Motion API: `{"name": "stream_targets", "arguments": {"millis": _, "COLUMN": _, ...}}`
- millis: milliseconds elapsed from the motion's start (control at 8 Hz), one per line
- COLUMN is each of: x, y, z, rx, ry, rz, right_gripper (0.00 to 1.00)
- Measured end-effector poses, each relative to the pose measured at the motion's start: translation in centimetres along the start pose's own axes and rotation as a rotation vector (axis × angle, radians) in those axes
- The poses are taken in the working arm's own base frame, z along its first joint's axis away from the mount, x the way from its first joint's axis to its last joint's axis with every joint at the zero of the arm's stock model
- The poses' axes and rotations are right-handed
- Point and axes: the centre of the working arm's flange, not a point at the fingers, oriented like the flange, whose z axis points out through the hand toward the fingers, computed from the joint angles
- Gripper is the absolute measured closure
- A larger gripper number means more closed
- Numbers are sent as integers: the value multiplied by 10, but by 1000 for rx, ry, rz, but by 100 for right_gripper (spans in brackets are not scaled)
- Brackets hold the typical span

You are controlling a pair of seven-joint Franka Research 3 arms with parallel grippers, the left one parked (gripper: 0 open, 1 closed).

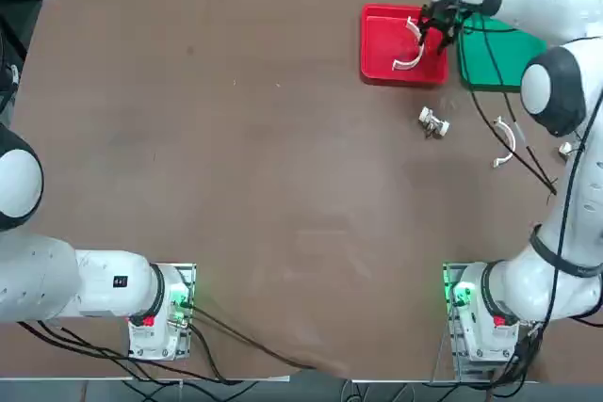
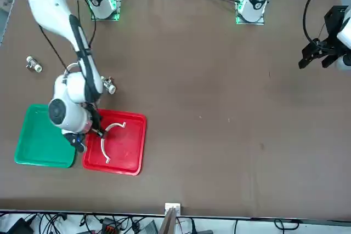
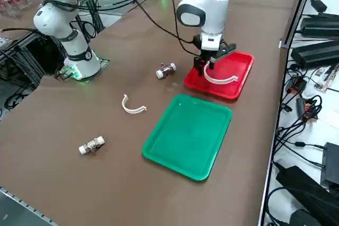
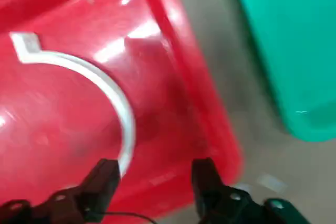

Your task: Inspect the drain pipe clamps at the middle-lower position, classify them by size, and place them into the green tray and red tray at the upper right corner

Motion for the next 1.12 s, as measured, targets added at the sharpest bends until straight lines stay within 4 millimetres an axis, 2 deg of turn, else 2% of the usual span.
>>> {"name": "stream_targets", "arguments": {"millis": 125, "x": 9, "y": 38, "z": -21, "rx": -13, "ry": -32, "rz": -71, "right_gripper": 0}}
{"name": "stream_targets", "arguments": {"millis": 250, "x": 13, "y": 83, "z": -34, "rx": -29, "ry": -49, "rz": -155, "right_gripper": 0}}
{"name": "stream_targets", "arguments": {"millis": 500, "x": 5, "y": 165, "z": -30, "rx": -54, "ry": -89, "rz": -296, "right_gripper": 0}}
{"name": "stream_targets", "arguments": {"millis": 625, "x": -6, "y": 202, "z": -19, "rx": -43, "ry": -93, "rz": -362, "right_gripper": 0}}
{"name": "stream_targets", "arguments": {"millis": 875, "x": -35, "y": 270, "z": 22, "rx": -11, "ry": -82, "rz": -457, "right_gripper": 1}}
{"name": "stream_targets", "arguments": {"millis": 1000, "x": -50, "y": 293, "z": 43, "rx": 1, "ry": -81, "rz": -472, "right_gripper": 1}}
{"name": "stream_targets", "arguments": {"millis": 1125, "x": -61, "y": 307, "z": 60, "rx": 7, "ry": -74, "rz": -480, "right_gripper": 4}}
